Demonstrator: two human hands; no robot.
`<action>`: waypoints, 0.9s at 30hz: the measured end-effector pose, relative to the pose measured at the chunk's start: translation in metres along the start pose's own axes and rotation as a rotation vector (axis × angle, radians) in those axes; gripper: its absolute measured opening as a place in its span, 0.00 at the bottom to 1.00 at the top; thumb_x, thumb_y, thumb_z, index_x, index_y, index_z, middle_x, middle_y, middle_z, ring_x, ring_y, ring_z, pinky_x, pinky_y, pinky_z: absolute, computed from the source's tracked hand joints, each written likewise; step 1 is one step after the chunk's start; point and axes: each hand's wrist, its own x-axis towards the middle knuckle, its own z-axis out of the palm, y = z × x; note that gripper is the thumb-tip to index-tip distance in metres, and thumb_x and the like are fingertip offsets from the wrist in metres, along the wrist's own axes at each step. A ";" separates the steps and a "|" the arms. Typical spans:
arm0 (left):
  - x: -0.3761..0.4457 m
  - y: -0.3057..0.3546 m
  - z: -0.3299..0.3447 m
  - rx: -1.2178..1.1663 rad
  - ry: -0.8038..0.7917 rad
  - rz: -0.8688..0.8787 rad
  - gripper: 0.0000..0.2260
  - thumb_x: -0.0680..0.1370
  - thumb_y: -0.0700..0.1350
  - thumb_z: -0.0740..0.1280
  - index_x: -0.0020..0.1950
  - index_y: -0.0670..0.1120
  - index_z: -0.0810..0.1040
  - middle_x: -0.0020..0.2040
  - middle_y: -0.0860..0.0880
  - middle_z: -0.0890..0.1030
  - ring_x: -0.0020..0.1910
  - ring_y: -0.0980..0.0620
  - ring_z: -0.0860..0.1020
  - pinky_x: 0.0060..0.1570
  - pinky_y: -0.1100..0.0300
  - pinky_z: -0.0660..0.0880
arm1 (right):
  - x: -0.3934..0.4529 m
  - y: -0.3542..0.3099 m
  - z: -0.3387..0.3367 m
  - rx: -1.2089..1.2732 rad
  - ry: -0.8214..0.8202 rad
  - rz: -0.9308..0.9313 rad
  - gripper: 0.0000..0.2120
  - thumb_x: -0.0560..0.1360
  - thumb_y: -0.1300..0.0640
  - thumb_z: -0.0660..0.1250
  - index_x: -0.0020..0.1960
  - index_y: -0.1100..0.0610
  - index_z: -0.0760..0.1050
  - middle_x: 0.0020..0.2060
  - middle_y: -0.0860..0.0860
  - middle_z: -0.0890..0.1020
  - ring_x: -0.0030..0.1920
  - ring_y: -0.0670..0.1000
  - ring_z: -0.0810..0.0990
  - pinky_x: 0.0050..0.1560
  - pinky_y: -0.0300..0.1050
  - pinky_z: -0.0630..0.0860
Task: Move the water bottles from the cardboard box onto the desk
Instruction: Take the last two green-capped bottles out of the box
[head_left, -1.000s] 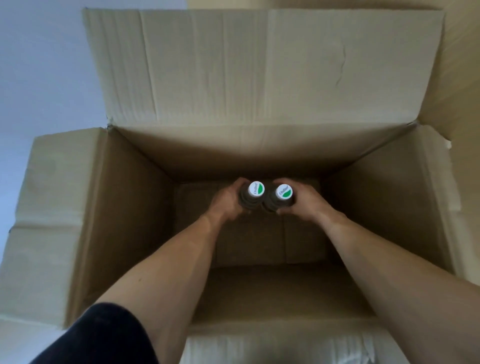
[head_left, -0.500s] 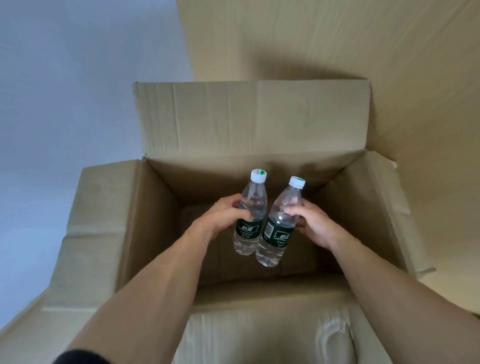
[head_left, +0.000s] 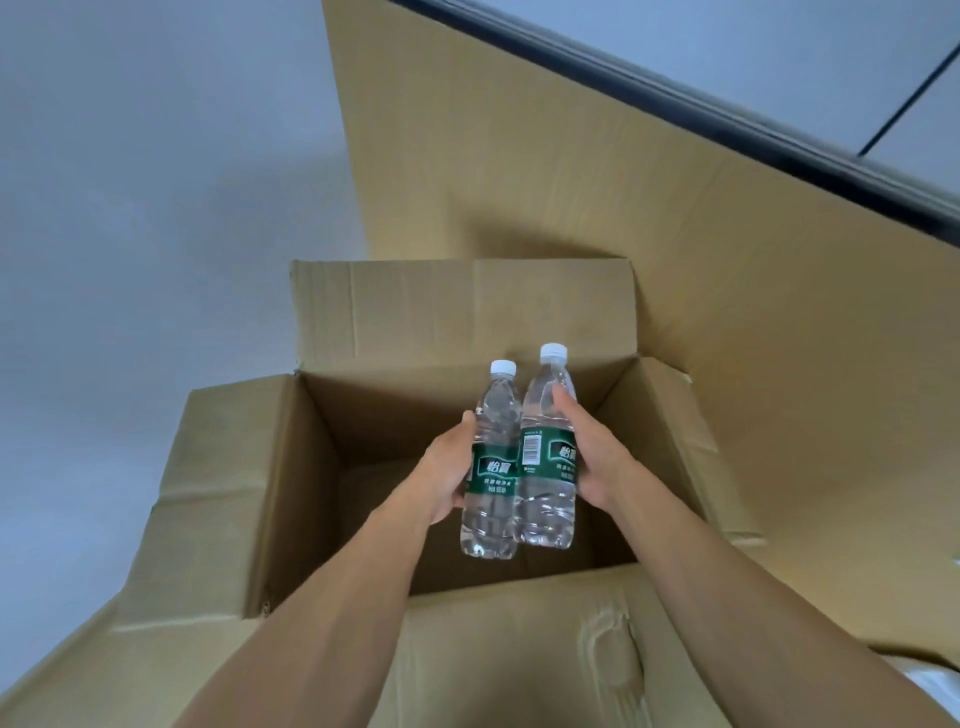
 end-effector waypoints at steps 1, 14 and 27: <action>-0.004 0.002 0.002 -0.026 0.005 -0.007 0.26 0.83 0.65 0.51 0.59 0.51 0.83 0.51 0.47 0.87 0.55 0.45 0.84 0.60 0.41 0.77 | -0.003 -0.004 0.003 0.000 -0.011 0.004 0.32 0.74 0.35 0.67 0.69 0.56 0.74 0.60 0.61 0.83 0.60 0.62 0.83 0.65 0.64 0.76; -0.074 0.028 -0.004 -0.192 -0.045 0.215 0.20 0.79 0.55 0.69 0.65 0.43 0.79 0.58 0.39 0.84 0.57 0.38 0.83 0.61 0.39 0.78 | -0.023 -0.037 0.040 -0.176 -0.182 0.042 0.32 0.75 0.32 0.65 0.68 0.55 0.75 0.57 0.59 0.85 0.56 0.60 0.85 0.60 0.59 0.79; -0.153 -0.008 0.008 -0.390 0.226 0.366 0.24 0.79 0.52 0.71 0.70 0.41 0.73 0.61 0.35 0.82 0.59 0.35 0.82 0.62 0.34 0.75 | -0.059 -0.034 0.060 -0.331 -0.453 0.115 0.23 0.76 0.50 0.70 0.67 0.60 0.74 0.55 0.62 0.84 0.54 0.61 0.84 0.59 0.58 0.79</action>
